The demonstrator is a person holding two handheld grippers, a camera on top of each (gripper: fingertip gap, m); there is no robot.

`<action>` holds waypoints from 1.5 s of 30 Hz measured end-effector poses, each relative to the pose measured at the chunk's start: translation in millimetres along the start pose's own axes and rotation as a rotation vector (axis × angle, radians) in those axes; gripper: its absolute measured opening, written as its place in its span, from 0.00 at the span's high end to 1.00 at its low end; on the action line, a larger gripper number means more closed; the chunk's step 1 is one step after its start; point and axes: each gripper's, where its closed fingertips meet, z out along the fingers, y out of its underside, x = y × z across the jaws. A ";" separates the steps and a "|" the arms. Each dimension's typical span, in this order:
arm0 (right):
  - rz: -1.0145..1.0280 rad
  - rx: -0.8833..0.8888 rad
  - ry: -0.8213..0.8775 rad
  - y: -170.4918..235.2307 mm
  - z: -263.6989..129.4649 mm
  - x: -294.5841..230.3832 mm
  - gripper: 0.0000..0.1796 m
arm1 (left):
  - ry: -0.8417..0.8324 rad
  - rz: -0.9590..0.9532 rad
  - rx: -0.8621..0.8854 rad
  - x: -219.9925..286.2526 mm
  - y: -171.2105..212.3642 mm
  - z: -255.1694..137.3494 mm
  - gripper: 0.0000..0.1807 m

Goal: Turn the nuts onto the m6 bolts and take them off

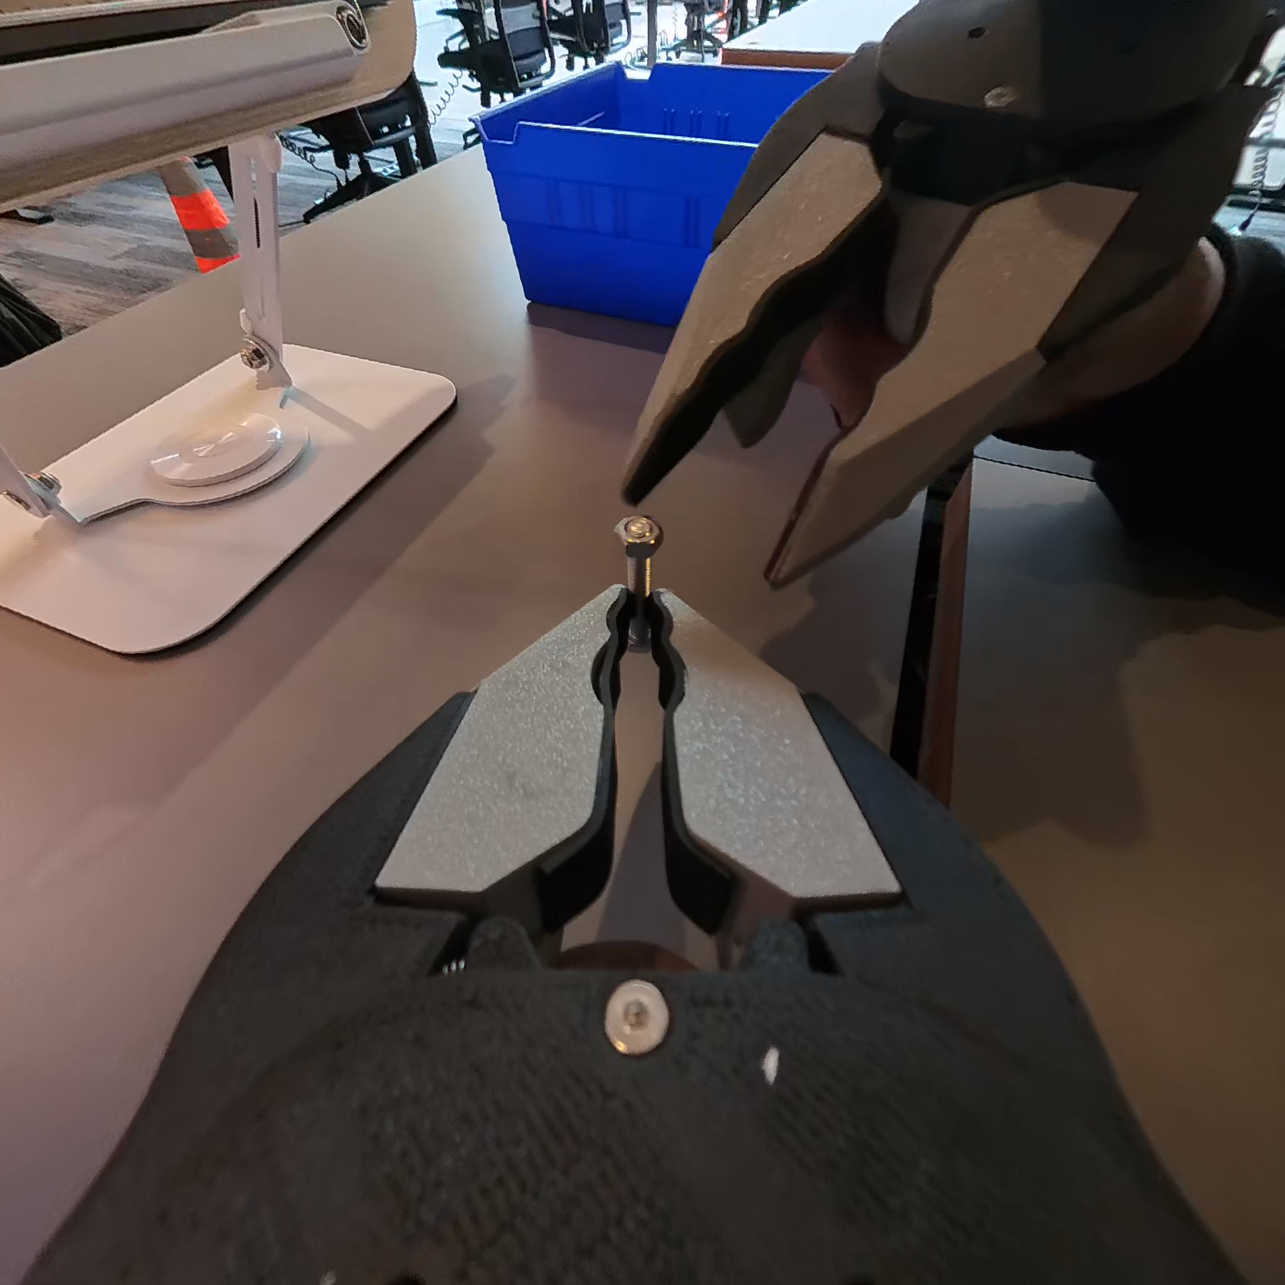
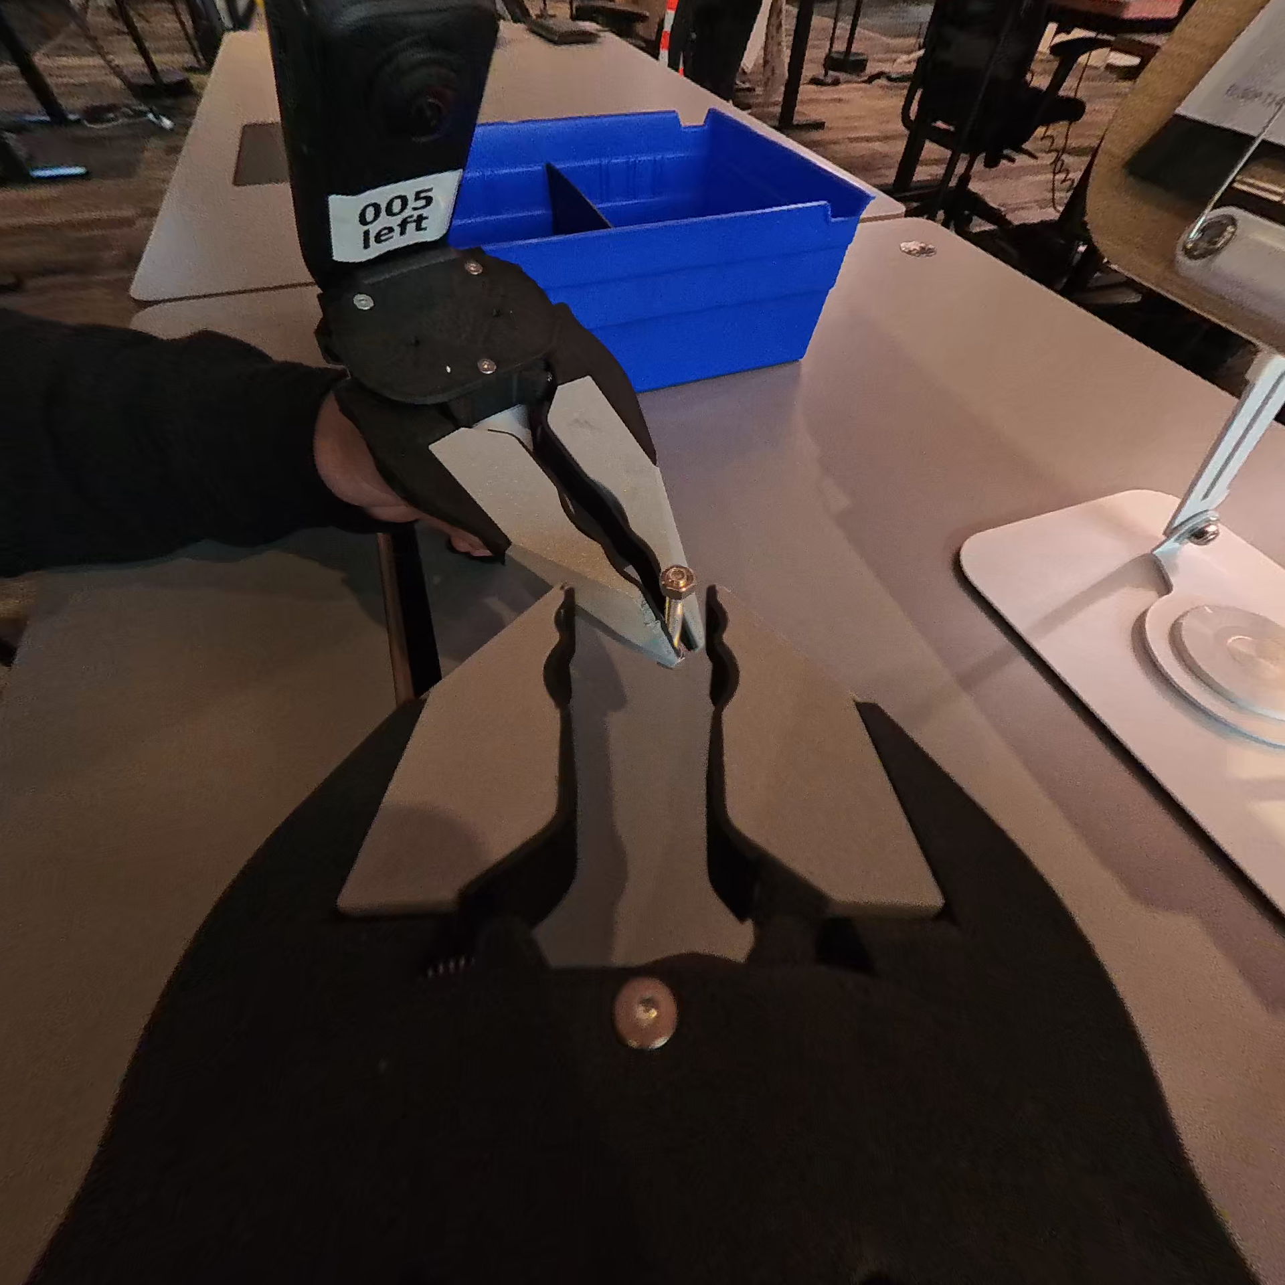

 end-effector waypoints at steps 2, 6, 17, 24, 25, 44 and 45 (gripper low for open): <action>-0.004 -0.008 -0.015 1.4 1.2 -3.0 0.82 | -0.003 -0.001 0.001 -0.8 -0.2 -0.3 0.99; -0.033 -0.005 -0.072 -0.7 1.8 -16.0 0.87 | -0.004 -0.005 0.002 -1.4 -0.1 -0.7 0.99; 0.003 0.003 0.012 -0.2 -2.1 2.7 0.81 | 0.000 0.001 -0.001 0.5 0.2 0.0 0.99; -0.056 -0.019 -0.082 0.1 3.0 -21.0 0.87 | -0.006 -0.004 0.002 -1.5 -0.2 -0.9 0.99; -0.061 -0.023 -0.078 0.2 3.3 -21.0 0.87 | -0.005 -0.002 -0.001 -1.1 0.2 -0.6 0.99; -0.033 -0.011 -0.078 -0.1 0.1 -16.9 0.93 | -0.002 -0.003 0.001 -0.7 -0.1 -0.5 0.99; -0.033 -0.010 -0.062 -0.1 0.0 -13.9 0.90 | -0.003 0.001 -0.001 -0.4 0.0 -0.2 0.99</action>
